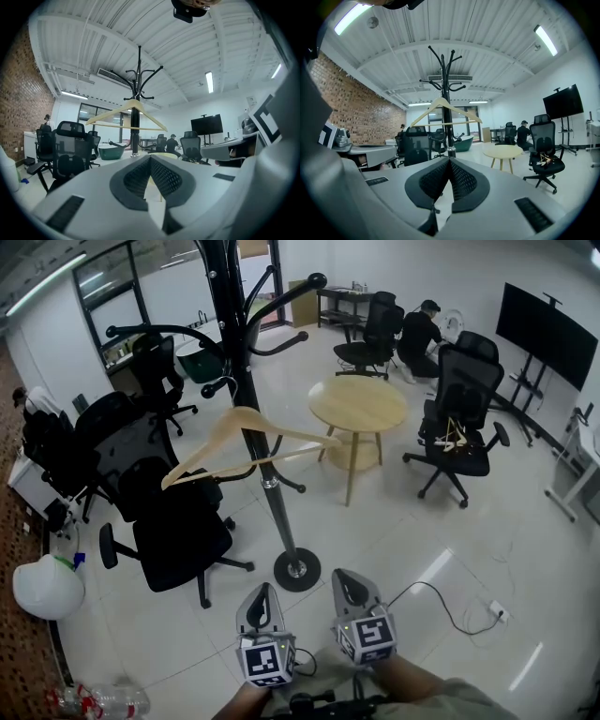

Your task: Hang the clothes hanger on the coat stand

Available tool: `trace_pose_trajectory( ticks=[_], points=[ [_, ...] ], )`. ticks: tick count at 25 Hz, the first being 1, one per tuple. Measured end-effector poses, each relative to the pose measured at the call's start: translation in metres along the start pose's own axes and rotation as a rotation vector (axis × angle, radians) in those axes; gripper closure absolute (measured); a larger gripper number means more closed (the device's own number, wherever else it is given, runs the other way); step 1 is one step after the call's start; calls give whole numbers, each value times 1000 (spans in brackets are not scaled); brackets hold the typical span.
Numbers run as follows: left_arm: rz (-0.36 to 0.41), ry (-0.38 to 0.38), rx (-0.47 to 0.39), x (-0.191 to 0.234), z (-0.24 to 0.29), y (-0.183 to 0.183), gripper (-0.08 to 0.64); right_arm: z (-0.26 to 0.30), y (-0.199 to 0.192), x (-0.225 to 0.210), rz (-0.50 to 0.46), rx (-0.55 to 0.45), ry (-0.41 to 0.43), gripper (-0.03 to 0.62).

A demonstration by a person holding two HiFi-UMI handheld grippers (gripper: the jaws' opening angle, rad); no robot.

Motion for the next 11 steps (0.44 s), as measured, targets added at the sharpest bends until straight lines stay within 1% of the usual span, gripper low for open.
trace_pose_trajectory(
  ticks=[11],
  points=[
    [7,2,-16,8,14,4,551,14,4,-3,-18,7,6,584]
  ],
)
Point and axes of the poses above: the fingertips, and each gripper's own axes: z forward along the fingers, x to its left, y out of its top, the point moved 5 cm from there along -z, backward along the fingers, and after that the axes turned 7 degrees about y, right-handed, at the moved point
